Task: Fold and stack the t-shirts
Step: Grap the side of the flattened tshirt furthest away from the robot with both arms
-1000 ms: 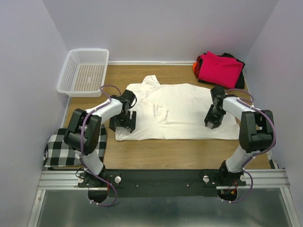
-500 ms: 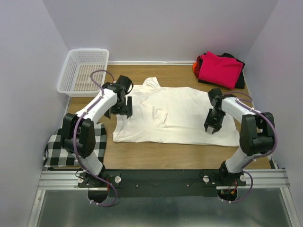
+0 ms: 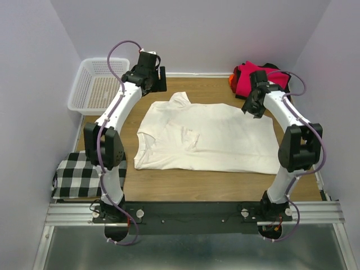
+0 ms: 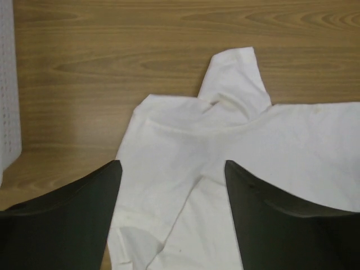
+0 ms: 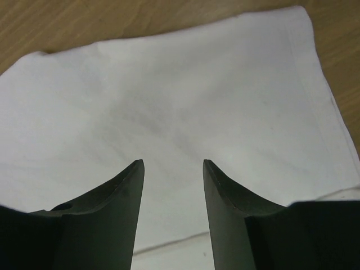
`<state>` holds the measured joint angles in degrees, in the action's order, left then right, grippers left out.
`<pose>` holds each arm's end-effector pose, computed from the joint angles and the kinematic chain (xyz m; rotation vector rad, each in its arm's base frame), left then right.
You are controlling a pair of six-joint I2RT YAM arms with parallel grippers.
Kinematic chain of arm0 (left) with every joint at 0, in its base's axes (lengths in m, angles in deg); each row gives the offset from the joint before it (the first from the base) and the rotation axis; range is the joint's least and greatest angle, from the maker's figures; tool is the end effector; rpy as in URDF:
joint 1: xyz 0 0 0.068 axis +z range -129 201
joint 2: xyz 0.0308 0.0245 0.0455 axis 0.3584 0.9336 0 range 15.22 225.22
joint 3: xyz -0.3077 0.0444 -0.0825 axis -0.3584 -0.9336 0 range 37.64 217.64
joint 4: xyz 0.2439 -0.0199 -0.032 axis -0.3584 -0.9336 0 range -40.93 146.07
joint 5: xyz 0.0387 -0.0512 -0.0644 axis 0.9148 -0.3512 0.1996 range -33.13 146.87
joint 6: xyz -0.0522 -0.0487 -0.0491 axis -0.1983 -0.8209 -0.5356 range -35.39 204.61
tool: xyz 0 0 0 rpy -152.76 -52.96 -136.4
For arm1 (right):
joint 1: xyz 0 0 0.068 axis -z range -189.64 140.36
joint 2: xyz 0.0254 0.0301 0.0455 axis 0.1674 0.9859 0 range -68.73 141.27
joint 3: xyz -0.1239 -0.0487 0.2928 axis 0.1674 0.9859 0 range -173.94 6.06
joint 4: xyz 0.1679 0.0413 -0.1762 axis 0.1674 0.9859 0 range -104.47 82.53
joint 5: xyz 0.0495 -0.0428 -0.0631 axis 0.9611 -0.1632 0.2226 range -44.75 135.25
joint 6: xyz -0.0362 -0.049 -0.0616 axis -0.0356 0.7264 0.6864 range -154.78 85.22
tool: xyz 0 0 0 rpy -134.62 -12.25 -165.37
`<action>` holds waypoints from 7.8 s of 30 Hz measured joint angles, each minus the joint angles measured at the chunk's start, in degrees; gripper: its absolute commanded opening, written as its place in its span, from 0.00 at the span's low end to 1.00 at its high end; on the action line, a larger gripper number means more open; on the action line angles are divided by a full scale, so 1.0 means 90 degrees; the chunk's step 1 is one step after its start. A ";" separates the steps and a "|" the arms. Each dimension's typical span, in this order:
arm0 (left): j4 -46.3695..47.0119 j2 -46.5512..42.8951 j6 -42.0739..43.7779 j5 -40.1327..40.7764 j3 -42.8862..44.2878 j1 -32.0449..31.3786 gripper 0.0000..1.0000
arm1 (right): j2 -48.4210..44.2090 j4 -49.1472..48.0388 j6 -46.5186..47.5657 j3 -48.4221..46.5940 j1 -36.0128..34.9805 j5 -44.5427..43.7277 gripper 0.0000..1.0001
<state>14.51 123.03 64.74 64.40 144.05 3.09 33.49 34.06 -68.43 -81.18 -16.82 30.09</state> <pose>0.4375 -0.1309 0.3649 -0.1061 2.3171 -0.1824 0.3890 0.0290 0.2869 0.6787 2.5286 -0.1114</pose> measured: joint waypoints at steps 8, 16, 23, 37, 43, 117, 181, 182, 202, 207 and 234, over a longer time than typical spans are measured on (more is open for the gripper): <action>0.0714 0.1778 0.0185 -0.0670 0.1360 0.0182 0.02 | 0.1188 -0.0486 0.0151 -0.0500 0.0000 0.0051 0.48; 0.1139 0.3359 0.0153 -0.1571 0.2482 0.0192 0.01 | 0.1214 -0.1005 0.0282 -0.0585 0.0000 0.0279 0.52; 0.1256 0.3932 0.0221 -0.1775 0.3096 0.0005 0.42 | 0.1214 -0.1234 0.0369 -0.0527 0.0000 0.0420 0.57; 0.1899 0.4571 0.0124 -0.2302 0.3461 -0.0440 0.63 | 0.1214 -0.1299 0.0362 -0.0228 0.0000 0.0624 0.56; 0.1899 0.4862 0.0019 -0.2215 0.3456 -0.0527 0.61 | 0.1214 -0.1389 0.0362 -0.0032 0.0000 0.0663 0.56; 0.2188 0.4075 -0.0301 -0.0495 0.3558 -0.0678 0.03 | 0.0418 -0.1455 0.0194 0.1083 0.0000 0.0833 0.38; 0.1090 0.0653 0.0228 -0.0347 -0.1586 0.0962 0.30 | 0.3143 -0.1044 0.2086 -0.1989 -0.4299 0.0714 0.55; 0.1100 0.0629 0.0231 -0.0345 -0.1581 0.0996 0.30 | 0.2999 -0.1168 0.2057 -0.1717 -0.4301 0.0712 0.55; 0.1098 0.0743 0.0330 -0.0512 -0.0928 0.1005 0.27 | 0.2035 -0.1035 0.1931 -0.0304 -0.4549 0.0573 0.55; 0.1037 0.0862 0.0359 -0.0537 -0.0719 0.1005 0.27 | 0.2399 -0.0818 0.1795 -0.0908 -0.4636 -0.0012 0.56; 0.0891 0.1766 0.0498 -0.0981 0.0418 0.0976 0.26 | 0.2266 -0.0840 0.1258 -0.1528 -0.4211 -0.1831 0.58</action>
<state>22.53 138.92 69.22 55.57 147.81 11.88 53.88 26.50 -57.11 -94.93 -54.72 13.61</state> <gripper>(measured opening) 0.266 0.577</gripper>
